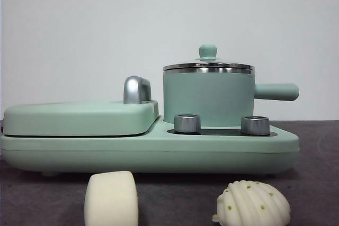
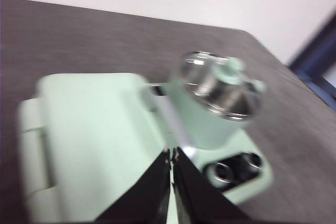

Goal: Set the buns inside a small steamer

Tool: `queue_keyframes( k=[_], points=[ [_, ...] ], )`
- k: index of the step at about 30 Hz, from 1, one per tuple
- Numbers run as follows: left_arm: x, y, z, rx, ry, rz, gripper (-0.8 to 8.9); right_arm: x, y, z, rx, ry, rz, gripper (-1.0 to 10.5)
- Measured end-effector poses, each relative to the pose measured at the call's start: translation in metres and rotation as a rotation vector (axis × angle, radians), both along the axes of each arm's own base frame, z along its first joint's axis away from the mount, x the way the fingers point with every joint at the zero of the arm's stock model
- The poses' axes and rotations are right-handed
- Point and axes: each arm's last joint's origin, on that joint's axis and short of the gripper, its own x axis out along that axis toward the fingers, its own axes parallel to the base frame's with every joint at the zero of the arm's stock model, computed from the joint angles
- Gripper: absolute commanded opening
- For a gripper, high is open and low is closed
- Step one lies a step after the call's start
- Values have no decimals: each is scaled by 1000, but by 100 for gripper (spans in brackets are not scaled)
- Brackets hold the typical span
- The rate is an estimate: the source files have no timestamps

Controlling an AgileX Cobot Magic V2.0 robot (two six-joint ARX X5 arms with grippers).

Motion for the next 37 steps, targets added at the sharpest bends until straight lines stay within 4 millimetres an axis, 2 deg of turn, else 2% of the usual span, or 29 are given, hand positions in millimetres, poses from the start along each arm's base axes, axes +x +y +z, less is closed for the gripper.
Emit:
queue_keyframes(
  k=[3,8,13,16,19,22,24,25,37],
  points=[
    [6,-7,17,16,28,-87,10,3,2,14,-34,20,77,13],
    [14,-17,34,63,78,-226,10,9,3,30,-106,13,149,13],
    [16,-24,38,65,83,-353,10,10,4,34,-129,-21,190,23],
    [17,-25,37,74,82,-363,16,9,4,34,-137,-23,194,127],
    [17,-25,37,82,75,-366,126,9,4,32,-137,-2,196,319],
    [17,-25,37,88,70,-369,383,8,4,31,-136,5,197,535],
    [17,-25,37,93,66,-365,523,8,4,31,-136,5,197,578],
    [17,-25,37,95,65,-363,562,8,4,31,-136,5,197,578],
    [18,-25,38,75,68,-354,549,8,4,31,-109,30,188,577]
  ],
)
